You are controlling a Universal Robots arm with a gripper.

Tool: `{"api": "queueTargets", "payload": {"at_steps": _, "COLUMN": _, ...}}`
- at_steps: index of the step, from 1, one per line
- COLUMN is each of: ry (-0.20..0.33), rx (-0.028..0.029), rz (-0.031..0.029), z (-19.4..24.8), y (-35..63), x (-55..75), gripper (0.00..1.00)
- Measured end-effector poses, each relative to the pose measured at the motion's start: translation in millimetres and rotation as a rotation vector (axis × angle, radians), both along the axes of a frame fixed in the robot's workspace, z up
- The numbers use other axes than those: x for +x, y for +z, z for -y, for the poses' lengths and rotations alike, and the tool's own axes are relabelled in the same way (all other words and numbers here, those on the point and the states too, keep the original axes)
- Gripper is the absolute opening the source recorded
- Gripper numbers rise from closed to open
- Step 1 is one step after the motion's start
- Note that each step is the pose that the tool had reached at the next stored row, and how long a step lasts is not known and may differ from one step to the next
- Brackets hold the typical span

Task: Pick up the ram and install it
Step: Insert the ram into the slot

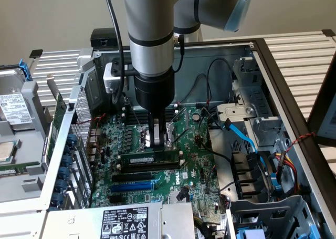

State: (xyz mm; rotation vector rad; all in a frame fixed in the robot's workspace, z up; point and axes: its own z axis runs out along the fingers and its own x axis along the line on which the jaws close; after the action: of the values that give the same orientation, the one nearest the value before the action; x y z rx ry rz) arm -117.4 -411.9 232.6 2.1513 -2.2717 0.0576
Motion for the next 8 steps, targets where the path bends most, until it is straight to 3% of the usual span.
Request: {"api": "queueTargets", "payload": {"at_steps": 8, "ry": 0.000, "rx": 0.0002, "rz": 0.0058, "z": 0.0, "y": -1.3, "x": -1.2, "gripper": 0.12}}
